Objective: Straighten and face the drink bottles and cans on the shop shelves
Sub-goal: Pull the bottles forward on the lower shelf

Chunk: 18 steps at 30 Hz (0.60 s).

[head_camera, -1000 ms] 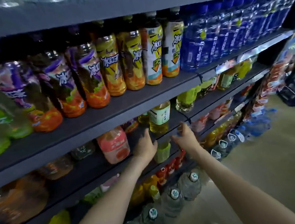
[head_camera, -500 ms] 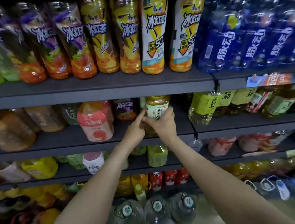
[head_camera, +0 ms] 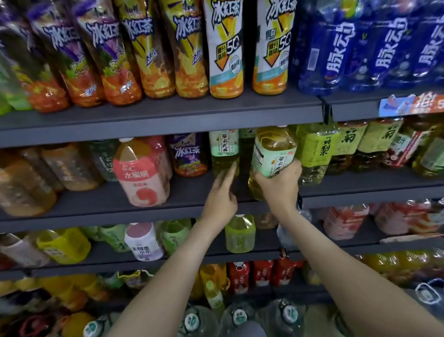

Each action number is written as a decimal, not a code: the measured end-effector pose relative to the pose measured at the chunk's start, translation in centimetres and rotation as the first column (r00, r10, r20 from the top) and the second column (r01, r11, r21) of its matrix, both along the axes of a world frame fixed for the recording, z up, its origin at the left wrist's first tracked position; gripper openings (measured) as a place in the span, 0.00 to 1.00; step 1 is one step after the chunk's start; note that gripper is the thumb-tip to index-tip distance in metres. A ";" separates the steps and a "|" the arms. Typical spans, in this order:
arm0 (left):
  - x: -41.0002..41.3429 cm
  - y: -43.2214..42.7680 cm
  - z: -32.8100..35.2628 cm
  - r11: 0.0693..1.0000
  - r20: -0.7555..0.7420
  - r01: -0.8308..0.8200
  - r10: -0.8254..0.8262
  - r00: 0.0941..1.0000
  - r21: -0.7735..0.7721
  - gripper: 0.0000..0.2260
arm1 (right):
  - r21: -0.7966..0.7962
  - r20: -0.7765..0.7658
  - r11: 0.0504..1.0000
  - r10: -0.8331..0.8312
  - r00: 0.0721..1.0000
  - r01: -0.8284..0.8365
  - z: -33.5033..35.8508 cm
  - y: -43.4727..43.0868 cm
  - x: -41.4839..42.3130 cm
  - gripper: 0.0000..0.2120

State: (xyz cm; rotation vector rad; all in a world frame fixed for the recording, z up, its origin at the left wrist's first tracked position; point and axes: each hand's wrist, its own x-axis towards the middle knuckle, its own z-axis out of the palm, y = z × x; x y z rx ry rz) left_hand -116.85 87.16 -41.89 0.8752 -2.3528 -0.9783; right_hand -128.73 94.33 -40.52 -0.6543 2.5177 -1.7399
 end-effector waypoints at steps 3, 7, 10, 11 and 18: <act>-0.4 -0.8 -0.1 0.991 0.067 -0.119 0.123 0.990 -0.063 0.36 | 0.095 -0.021 0.995 -0.007 1.000 0.009 0.6 -0.6 -1.2 0.37; -1.7 -1.7 0.2 0.978 0.026 -0.171 0.175 0.984 -0.122 0.40 | 0.128 -0.049 0.992 -0.004 0.999 0.010 0.8 -2.0 -1.4 0.40; -2.9 -2.5 0.2 0.977 -0.016 -0.185 0.184 0.983 -0.102 0.43 | 0.144 -0.053 0.989 0.031 0.998 -0.023 0.7 -3.0 -1.7 0.42; -3.4 -2.6 0.2 0.978 -0.016 -0.182 0.181 0.983 -0.099 0.42 | 0.154 -0.057 0.988 0.042 0.998 -0.032 0.6 -3.4 -1.9 0.42; -5.5 -3.0 -0.6 0.942 -0.037 -0.264 0.262 0.964 -0.206 0.38 | 0.236 -0.108 0.970 0.092 0.990 -0.064 0.1 -6.4 -2.6 0.44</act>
